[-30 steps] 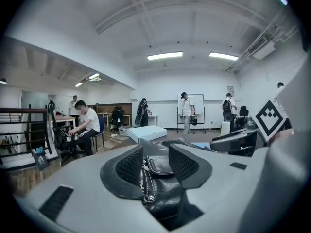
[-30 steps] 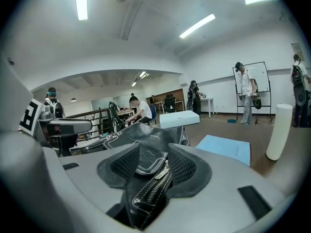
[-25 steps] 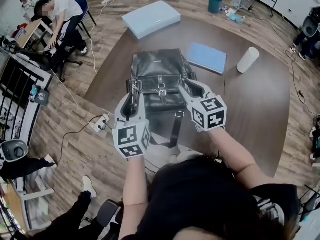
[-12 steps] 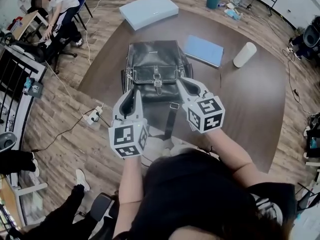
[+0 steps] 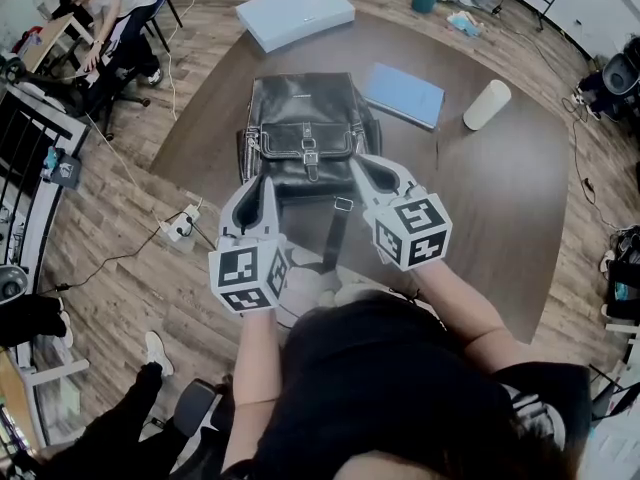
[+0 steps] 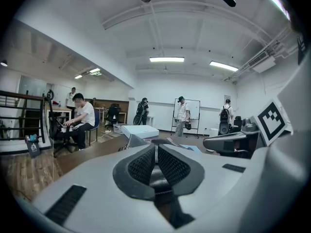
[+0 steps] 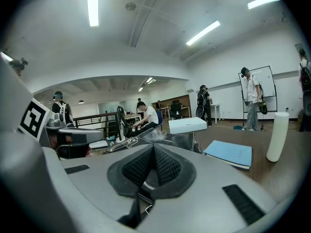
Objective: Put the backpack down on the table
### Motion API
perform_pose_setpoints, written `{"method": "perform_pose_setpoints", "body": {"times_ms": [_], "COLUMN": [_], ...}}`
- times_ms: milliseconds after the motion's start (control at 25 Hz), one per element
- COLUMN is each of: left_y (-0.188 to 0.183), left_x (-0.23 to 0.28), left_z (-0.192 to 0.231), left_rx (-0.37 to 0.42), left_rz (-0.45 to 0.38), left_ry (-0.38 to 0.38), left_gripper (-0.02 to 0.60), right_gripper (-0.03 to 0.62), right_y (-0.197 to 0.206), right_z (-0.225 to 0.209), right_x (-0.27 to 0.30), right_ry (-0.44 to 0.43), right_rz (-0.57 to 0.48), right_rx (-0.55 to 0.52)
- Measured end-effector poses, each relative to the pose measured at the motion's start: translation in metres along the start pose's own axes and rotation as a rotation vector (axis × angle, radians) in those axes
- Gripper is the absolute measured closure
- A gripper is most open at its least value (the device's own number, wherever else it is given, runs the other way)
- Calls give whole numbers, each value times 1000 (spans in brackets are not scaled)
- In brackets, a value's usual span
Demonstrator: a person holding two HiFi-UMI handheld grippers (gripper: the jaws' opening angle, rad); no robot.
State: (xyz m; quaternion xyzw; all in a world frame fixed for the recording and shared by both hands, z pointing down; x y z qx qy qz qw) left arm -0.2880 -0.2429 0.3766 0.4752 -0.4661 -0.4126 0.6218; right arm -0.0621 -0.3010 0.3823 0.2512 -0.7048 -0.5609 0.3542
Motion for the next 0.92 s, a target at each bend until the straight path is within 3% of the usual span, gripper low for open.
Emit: {"method": "perform_pose_setpoints", "body": {"times_ms": [920], "left_y": [2], "left_x": [-5], "left_z": [7], "left_rx": [-33], "left_rz": [25], "left_ry": [-3], "left_gripper": [538], "right_gripper": [577], "right_y": [0], "right_z": [4], "right_x": [1], "right_ry": [-19], "right_rz": [12], "right_rx": [32]}}
Point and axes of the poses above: the fingertips, and each gripper's own axes: x forward along the fingers, z to its left, y out of its underside, the point moved 10 cm from there along -x, backward along the fingers, and after that the axes turned 2 degrees about -z, right-handed, at the moved point
